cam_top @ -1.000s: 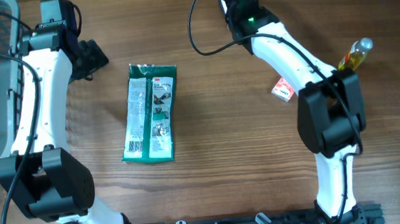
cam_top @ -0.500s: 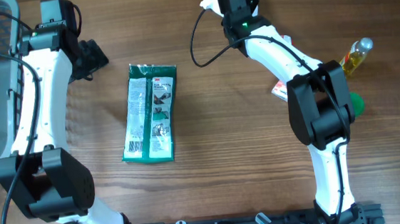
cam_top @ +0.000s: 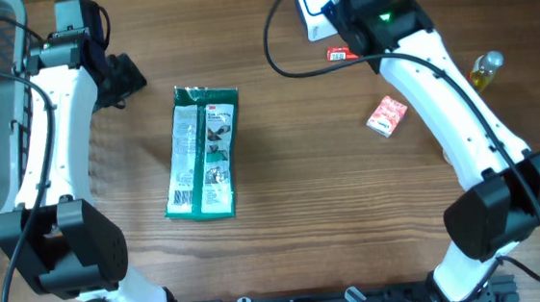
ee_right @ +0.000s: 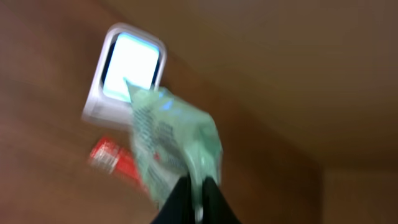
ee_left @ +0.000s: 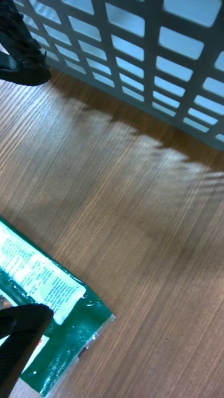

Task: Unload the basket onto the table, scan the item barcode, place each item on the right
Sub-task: 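Place the light green pack right of the scanner and release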

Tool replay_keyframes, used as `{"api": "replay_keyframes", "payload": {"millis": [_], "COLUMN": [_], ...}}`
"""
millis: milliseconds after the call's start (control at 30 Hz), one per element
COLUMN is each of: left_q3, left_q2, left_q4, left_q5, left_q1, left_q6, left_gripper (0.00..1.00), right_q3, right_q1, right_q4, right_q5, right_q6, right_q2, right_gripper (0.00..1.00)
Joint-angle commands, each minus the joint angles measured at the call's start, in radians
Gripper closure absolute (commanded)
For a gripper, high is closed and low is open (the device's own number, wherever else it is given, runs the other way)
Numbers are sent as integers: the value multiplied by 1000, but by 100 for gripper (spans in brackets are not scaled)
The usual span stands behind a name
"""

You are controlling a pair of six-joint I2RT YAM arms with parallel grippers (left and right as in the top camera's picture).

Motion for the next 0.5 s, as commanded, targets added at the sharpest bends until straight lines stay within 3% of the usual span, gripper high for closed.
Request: {"api": "replay_keyframes", "payload": {"millis": [0,100,233,333,367,467], "left_q3": [14,14,14,14,14,14], "left_q2": [6,6,6,6,6,6], "left_q4": [3,3,3,3,3,3], "left_q5": [5,5,5,5,5,5], "left_q1": [5,5,5,5,5,5], "left_q6": [15,15,15,16,15,15], "left_gripper": [0,0,0,0,0,0], "right_q3": [-18,-61,-116,-172,-191,-242], "right_q1": [-40,-77,-110,-129,-130,-130], "right_q4": [-385,-573,-624,-619,-617,-492], "right_q5": [-418,-664,-583,-453,-425,-402], "right_q6": [351,360,362,361,361,394], "right_q2": [5,5,5,5,5,5], "right_gripper": [96,96,91,96,93,67]}}
